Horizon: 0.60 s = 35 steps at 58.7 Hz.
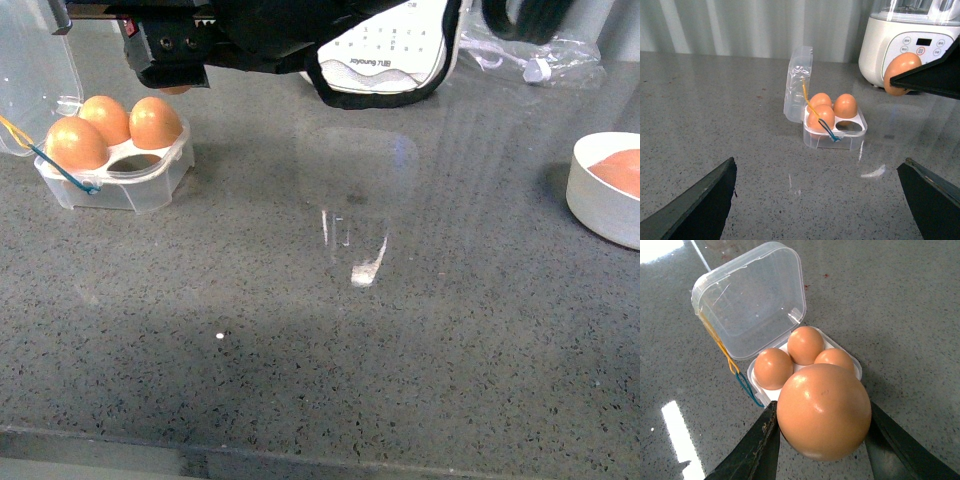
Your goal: Put egg into box
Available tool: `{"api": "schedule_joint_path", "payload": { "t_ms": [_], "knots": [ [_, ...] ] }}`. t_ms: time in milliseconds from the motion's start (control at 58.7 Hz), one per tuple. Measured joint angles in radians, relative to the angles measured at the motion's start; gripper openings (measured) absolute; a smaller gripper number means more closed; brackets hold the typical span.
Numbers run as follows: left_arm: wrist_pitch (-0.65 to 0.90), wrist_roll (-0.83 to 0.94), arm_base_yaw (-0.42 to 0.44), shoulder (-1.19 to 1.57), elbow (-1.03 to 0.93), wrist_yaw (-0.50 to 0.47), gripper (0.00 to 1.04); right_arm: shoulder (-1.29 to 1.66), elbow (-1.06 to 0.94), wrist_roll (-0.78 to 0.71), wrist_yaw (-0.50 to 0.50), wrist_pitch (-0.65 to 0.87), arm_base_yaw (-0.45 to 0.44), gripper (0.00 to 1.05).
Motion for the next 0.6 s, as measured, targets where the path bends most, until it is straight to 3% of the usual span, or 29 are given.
{"api": "schedule_joint_path", "payload": {
  "t_ms": [596],
  "knots": [
    [0.000,0.000,0.000,0.000,0.000,0.000,0.98,0.134,0.129,-0.002,-0.024,-0.069,0.051,0.41]
  ]
}}
